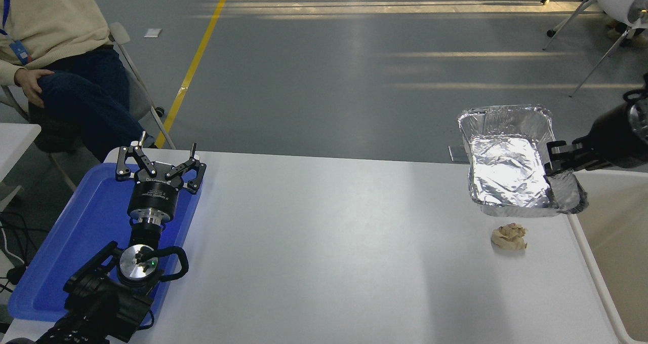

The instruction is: Pick up foil plate and place in dustbin

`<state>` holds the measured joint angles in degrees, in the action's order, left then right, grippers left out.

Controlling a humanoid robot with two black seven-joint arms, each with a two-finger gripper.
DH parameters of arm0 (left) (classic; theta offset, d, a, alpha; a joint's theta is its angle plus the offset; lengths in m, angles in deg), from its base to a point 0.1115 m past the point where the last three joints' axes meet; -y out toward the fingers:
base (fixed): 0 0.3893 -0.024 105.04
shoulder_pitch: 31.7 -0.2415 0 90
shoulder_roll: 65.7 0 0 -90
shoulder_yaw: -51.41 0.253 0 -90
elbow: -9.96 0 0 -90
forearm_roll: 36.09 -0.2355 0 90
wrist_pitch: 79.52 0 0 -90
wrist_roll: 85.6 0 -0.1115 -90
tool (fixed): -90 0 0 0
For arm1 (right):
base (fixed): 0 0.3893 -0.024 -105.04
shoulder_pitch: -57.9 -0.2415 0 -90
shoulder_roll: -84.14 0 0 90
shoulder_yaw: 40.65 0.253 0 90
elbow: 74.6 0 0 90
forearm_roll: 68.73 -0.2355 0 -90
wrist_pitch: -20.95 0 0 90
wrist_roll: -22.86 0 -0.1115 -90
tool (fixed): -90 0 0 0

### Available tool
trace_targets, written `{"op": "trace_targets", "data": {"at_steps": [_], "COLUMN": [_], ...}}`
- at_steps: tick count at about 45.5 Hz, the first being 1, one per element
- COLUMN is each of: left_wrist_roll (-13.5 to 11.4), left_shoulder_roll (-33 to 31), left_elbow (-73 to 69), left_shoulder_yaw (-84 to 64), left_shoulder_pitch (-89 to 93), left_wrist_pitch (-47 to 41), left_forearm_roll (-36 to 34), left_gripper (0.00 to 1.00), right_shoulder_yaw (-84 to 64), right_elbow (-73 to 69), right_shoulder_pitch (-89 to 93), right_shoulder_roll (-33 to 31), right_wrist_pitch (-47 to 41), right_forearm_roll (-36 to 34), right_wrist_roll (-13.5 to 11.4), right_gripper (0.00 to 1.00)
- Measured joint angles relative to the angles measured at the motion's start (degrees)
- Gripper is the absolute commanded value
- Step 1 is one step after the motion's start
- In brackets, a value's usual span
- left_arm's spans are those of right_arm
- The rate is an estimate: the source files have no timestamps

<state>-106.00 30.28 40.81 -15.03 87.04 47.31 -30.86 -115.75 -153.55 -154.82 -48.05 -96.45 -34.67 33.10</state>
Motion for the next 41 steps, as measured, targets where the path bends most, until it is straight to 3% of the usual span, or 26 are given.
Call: {"op": "trace_targets", "data": {"at_steps": [9,31,41], "left_wrist_roll": [0.01,0.0,-0.09], "left_shoulder_roll": [-0.01,0.0,0.0], "left_elbow": [0.03,0.0,0.0], "left_shoulder_yaw": [0.0,0.0,0.0], "left_shoulder_pitch": [0.0,0.0,0.0], "left_wrist_pitch": [0.0,0.0,0.0], "left_forearm_roll": [-0.01,-0.01,0.04], "left_gripper": [1.0,1.0,1.0], "right_shoulder_yaw": [0.61,1.06,2.52], "right_elbow": [7.3,31.89,42.33], "right_shoulder_pitch": [5.9,26.34,36.57], "right_shoulder_roll": [-4.5,-8.66,-8.94], "right_wrist_pitch": [-0.48,-0.69,-0.51], "right_forearm_roll": [2.32,3.67,3.43], "right_wrist_roll": [1.53,13.51,17.24], "right_gripper": [0.0,0.0,0.0]}}
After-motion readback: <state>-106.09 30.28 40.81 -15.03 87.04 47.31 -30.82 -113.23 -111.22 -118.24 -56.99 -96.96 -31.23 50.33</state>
